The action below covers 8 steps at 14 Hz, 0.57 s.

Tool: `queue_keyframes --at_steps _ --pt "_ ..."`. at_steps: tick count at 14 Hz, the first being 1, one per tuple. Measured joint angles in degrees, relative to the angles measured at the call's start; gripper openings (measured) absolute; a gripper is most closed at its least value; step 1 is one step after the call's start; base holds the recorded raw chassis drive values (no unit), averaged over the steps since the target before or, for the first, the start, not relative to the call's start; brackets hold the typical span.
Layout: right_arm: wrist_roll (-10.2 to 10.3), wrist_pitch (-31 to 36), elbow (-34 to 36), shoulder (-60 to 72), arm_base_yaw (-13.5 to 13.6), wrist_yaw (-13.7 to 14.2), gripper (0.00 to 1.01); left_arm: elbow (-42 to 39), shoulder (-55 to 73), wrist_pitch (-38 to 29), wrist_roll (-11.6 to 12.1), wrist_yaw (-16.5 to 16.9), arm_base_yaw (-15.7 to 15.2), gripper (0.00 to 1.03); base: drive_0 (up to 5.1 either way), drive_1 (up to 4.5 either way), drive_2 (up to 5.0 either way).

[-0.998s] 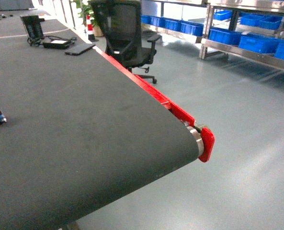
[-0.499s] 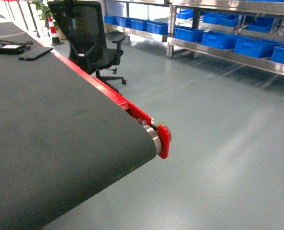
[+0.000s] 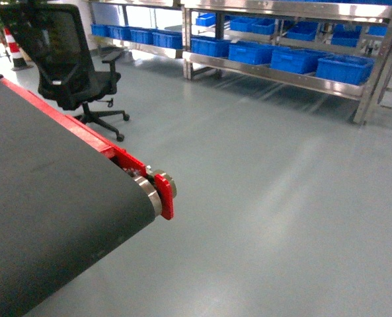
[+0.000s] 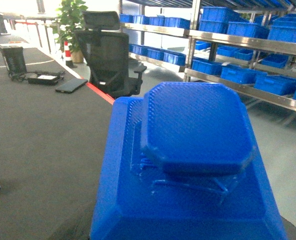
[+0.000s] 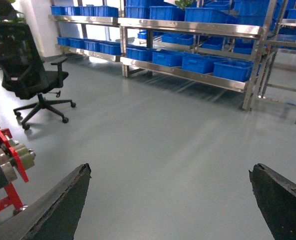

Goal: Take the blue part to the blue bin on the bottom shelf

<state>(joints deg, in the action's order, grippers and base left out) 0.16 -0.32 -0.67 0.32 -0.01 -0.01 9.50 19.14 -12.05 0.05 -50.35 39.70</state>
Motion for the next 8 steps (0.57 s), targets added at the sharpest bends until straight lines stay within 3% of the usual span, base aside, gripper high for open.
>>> queue_keyframes --at_steps 8 --pt "-0.02 0.00 0.00 0.00 0.00 0.02 0.98 0.00 0.00 0.00 0.00 0.00 0.00 0.43 -1.6 -1.64 -1.6"
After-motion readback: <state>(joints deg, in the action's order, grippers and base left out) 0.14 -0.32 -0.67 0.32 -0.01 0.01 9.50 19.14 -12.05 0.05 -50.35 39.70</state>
